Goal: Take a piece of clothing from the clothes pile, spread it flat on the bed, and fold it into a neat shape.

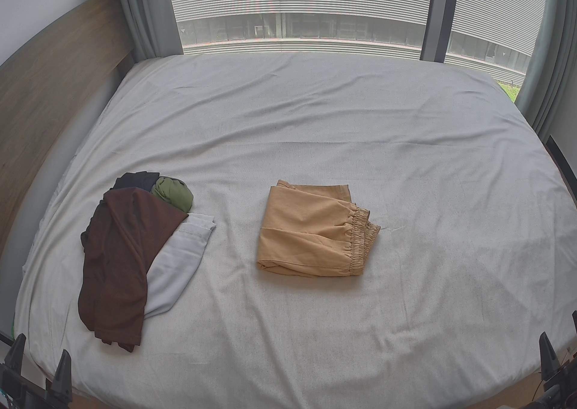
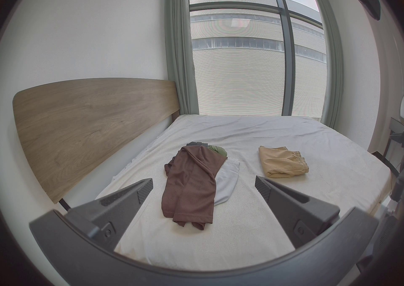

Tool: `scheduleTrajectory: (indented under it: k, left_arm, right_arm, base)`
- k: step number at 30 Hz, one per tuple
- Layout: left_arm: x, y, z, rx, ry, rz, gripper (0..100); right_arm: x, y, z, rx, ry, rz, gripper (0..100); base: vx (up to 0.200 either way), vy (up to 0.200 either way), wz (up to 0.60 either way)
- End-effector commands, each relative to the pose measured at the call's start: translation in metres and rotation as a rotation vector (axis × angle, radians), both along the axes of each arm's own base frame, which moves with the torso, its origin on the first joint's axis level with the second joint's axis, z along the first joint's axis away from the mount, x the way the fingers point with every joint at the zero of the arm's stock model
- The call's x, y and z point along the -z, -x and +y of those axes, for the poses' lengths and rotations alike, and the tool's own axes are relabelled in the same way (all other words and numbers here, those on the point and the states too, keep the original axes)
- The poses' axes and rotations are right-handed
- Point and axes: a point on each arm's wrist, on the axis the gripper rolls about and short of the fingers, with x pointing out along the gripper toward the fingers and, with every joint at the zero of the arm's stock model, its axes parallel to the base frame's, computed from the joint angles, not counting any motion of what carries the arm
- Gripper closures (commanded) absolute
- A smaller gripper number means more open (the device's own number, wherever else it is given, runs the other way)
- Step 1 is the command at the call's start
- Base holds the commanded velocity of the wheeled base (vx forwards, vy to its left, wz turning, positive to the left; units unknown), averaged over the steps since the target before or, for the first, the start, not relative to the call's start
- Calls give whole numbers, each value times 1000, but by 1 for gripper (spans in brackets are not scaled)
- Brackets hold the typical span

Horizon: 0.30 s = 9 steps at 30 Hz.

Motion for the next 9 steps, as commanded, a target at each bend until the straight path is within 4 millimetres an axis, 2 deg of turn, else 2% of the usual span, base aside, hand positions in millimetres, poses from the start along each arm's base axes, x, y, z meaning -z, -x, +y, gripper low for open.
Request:
scheduleTrajectory:
  k: [1,9]
  left_arm:
    - [5,-1,0,0,2,21,0]
    - [5,-1,0,0,2,21,0]
  right_arm:
    - [5,0,0,2,0,2,0]
    - [5,0,0,0,0,3,0]
  base:
    - [0,0,0]
    - [0,0,0]
